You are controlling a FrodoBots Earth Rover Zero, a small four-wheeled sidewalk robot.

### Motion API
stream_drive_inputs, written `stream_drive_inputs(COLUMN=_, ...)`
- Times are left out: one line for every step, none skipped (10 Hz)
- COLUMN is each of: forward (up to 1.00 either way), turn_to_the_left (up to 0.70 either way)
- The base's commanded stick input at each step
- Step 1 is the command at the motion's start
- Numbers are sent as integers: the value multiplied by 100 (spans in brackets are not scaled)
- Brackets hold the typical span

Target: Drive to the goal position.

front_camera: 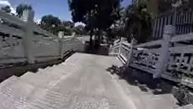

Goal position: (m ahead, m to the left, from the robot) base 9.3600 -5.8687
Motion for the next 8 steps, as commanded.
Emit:
stream_drive_inputs(forward=45, turn_to_the_left=0)
stream_drive_inputs(forward=45, turn_to_the_left=0)
stream_drive_inputs(forward=45, turn_to_the_left=0)
stream_drive_inputs(forward=45, turn_to_the_left=0)
stream_drive_inputs(forward=45, turn_to_the_left=0)
stream_drive_inputs(forward=45, turn_to_the_left=0)
stream_drive_inputs(forward=45, turn_to_the_left=0)
stream_drive_inputs(forward=45, turn_to_the_left=0)
